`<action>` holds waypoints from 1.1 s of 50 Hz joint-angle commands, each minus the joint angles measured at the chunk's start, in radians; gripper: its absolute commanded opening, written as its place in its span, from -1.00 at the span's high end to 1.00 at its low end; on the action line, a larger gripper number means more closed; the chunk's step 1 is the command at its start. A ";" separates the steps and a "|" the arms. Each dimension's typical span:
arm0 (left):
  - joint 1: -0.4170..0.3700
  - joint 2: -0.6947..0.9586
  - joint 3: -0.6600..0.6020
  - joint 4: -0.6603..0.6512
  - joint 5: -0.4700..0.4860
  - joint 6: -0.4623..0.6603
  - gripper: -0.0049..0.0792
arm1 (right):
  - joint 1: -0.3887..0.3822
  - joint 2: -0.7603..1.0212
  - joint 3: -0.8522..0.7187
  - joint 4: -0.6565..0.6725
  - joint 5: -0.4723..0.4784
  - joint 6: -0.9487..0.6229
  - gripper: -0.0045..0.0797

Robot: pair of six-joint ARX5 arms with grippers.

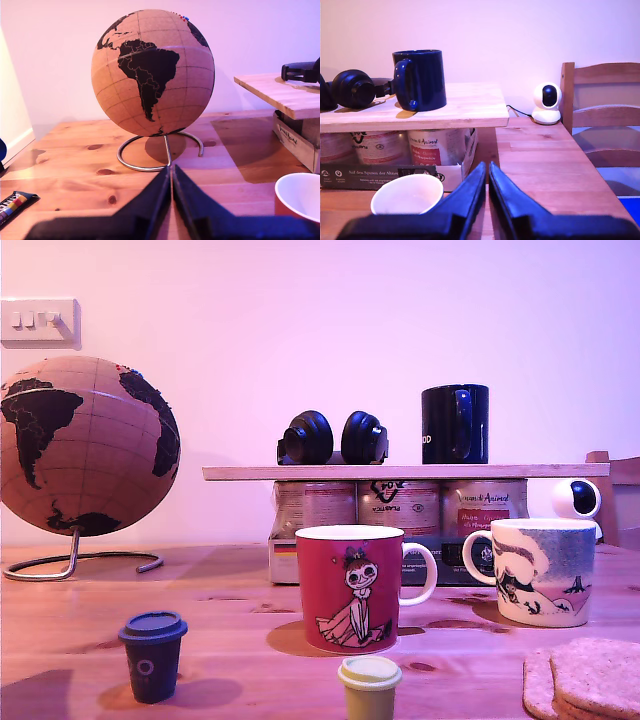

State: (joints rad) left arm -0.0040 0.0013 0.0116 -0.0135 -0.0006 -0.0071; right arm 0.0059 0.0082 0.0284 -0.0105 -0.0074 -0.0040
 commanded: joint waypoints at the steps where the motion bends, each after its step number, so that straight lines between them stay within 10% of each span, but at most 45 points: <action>1: 0.037 -0.014 -0.037 0.045 0.164 -0.116 0.93 | -0.008 0.033 0.058 -0.009 -0.061 0.030 0.92; 21: 0.037 -0.014 -0.035 0.076 0.174 -0.127 0.93 | -0.007 0.033 0.062 0.018 -0.109 0.095 0.92; 40: 0.037 -0.014 -0.007 0.089 0.282 -0.161 0.93 | 0.027 0.040 0.071 -0.127 -0.542 0.125 0.92; 55: 0.037 -0.014 0.010 -0.010 0.326 -0.207 0.93 | 0.090 0.041 0.093 -0.146 -0.669 0.138 0.92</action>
State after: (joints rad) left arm 0.0334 -0.0032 0.0078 -0.0090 0.3172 -0.2073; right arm 0.0860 0.0429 0.1070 -0.1532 -0.6643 0.1314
